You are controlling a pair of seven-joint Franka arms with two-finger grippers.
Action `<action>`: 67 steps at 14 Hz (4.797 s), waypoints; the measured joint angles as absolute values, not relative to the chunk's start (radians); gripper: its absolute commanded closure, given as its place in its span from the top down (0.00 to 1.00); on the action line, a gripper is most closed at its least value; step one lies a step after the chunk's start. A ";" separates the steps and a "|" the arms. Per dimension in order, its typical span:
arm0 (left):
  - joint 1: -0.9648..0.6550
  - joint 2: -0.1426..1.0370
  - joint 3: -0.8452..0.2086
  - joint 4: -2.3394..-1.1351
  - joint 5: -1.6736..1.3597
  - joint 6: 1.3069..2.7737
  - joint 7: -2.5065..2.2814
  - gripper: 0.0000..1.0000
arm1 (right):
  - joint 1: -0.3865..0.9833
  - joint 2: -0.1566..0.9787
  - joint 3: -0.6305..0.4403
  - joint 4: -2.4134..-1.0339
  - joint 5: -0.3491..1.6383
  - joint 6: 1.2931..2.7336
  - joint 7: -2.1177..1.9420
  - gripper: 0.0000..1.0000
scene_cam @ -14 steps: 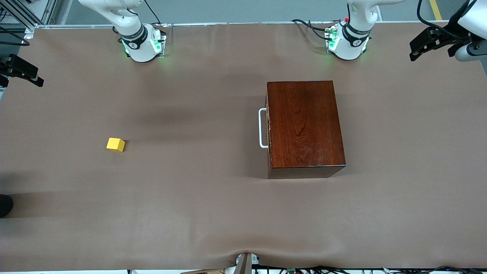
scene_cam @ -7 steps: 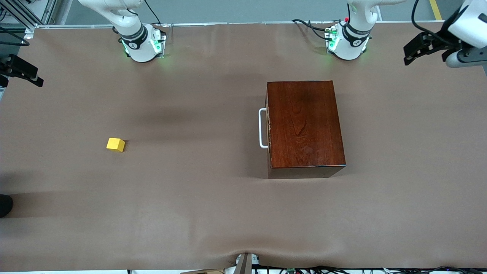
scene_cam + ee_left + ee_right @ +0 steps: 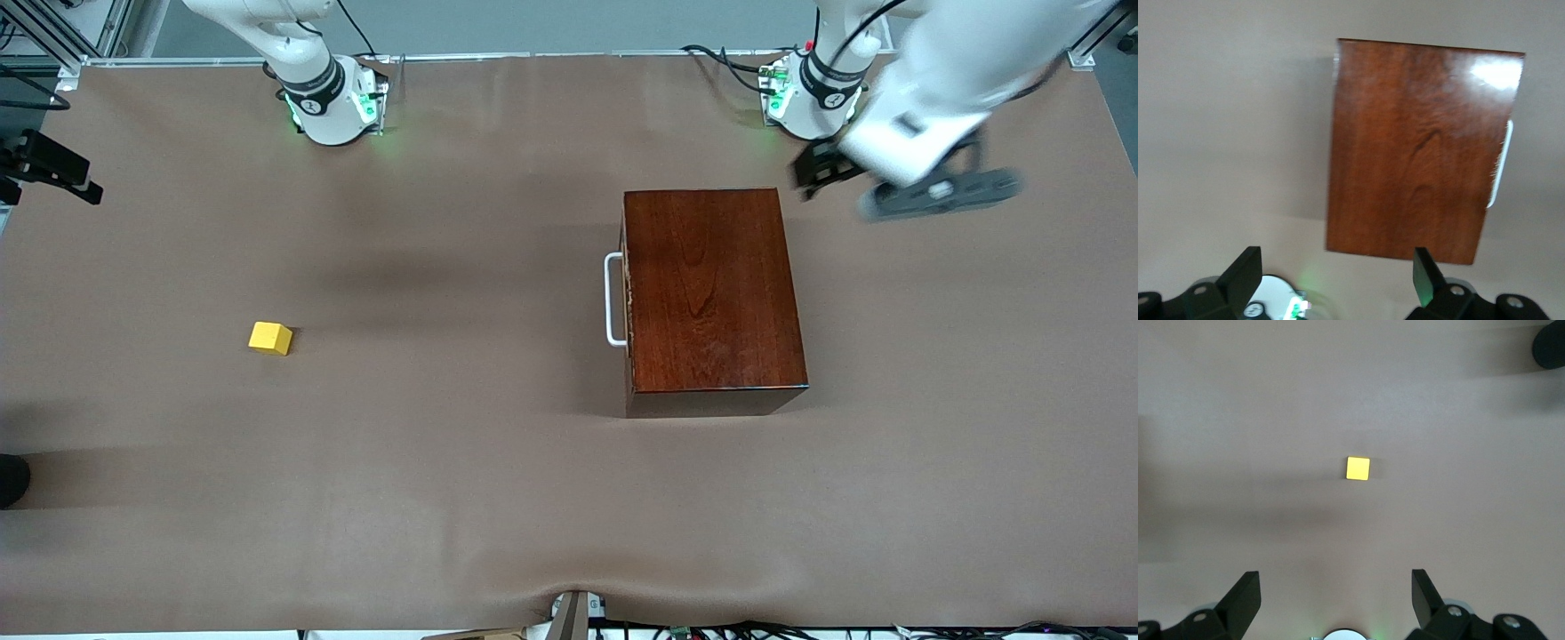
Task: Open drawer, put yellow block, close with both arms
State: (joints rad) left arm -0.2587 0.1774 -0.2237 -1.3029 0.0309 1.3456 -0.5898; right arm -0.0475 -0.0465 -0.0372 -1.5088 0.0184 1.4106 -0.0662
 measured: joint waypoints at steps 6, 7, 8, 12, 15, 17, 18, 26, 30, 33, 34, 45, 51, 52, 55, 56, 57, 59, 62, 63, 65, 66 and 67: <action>-0.421 0.332 -0.217 -1.246 0.085 1.481 -0.838 1.00 | -0.048 -0.043 -0.037 -1.509 0.018 1.411 -0.066 1.00; -0.459 0.360 -0.213 -1.233 0.107 1.495 -0.878 1.00 | -0.048 -0.043 -0.036 -1.508 0.018 1.411 -0.066 1.00; -0.501 0.391 -0.205 -1.220 0.120 1.512 -0.919 1.00 | -0.048 -0.043 -0.036 -1.508 0.018 1.411 -0.066 1.00; -0.703 0.502 -0.079 -1.190 0.133 1.592 -1.061 1.00 | -0.048 -0.043 -0.037 -1.508 0.018 1.411 -0.066 1.00; -0.907 0.589 0.117 -1.157 0.134 1.606 -1.088 1.00 | -0.048 -0.043 -0.037 -1.508 0.018 1.411 -0.066 1.00; -0.968 0.645 0.166 -1.122 0.134 1.616 -1.104 1.00 | -0.048 -0.043 -0.037 -1.509 0.018 1.411 -0.066 1.00; -0.975 0.666 0.171 -1.108 0.134 1.634 -1.107 1.00 | -0.048 -0.043 -0.037 -1.509 0.018 1.411 -0.066 1.00; -0.994 0.763 0.172 -1.085 0.134 1.768 -1.107 1.00 | -0.048 -0.043 -0.036 -1.509 0.018 1.411 -0.066 1.00; -1.012 0.791 0.173 -1.085 0.135 1.769 -1.081 1.00 | -0.048 -0.043 -0.036 -1.509 0.018 1.413 -0.066 1.00; -1.023 0.812 0.175 -1.085 0.155 1.766 -1.023 1.00 | -0.048 -0.042 -0.036 -1.509 0.018 1.413 -0.066 1.00; -1.025 0.817 0.175 -1.085 0.168 1.757 -1.003 1.00 | -0.049 -0.041 -0.037 -1.509 0.018 1.413 -0.066 1.00; -1.028 0.862 0.175 -1.089 0.186 1.669 -0.881 1.00 | -0.052 -0.035 -0.037 -1.509 0.018 1.413 -0.066 1.00; -1.029 0.878 0.174 -1.089 0.186 1.686 -0.907 1.00 | -0.052 -0.033 -0.035 -1.509 0.018 1.413 -0.066 1.00; -1.029 0.884 0.174 -1.089 0.186 1.695 -0.913 1.00 | -0.052 -0.031 -0.035 -1.509 0.018 1.413 -0.066 1.00; -1.029 0.888 0.174 -1.089 0.185 1.698 -0.925 1.00 | -0.052 -0.025 -0.034 -1.509 0.018 1.413 -0.066 1.00; -1.029 0.888 0.174 -1.088 0.181 1.704 -0.933 1.00 | -0.052 -0.022 -0.034 -1.509 0.018 1.413 -0.066 1.00; -1.029 0.888 0.175 -1.088 0.174 1.717 -0.955 1.00 | -0.052 -0.020 -0.034 -1.509 0.018 1.413 -0.066 1.00; -1.028 0.888 0.175 -1.087 0.159 1.756 -1.005 1.00 | -0.052 -0.018 -0.034 -1.509 0.018 1.413 -0.066 1.00; -1.028 0.888 0.176 -1.083 0.134 1.793 -1.027 1.00 | -0.052 -0.018 -0.035 -1.508 0.018 1.414 -0.066 1.00; -1.028 0.887 0.176 -1.083 0.129 1.803 -1.037 1.00 | -0.053 -0.017 -0.035 -1.508 0.018 1.414 -0.066 1.00; -1.028 0.887 0.175 -1.083 0.126 1.817 -1.062 1.00 | -0.053 -0.016 -0.035 -1.508 0.018 1.414 -0.066 1.00; -1.028 0.887 0.175 -1.083 0.125 1.823 -1.068 1.00 | -0.053 -0.014 -0.035 -1.508 0.018 1.414 -0.066 1.00; -1.028 0.886 0.173 -1.082 0.124 1.830 -1.072 1.00 | -0.053 -0.013 -0.035 -1.508 0.018 1.414 -0.066 1.00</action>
State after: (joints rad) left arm -1.0283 0.8865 0.1727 -1.0824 0.1243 1.8297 -1.0721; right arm -0.0532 -0.0133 -0.0348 -1.5084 0.0184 1.4135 -0.0662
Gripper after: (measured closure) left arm 0.000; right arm 0.000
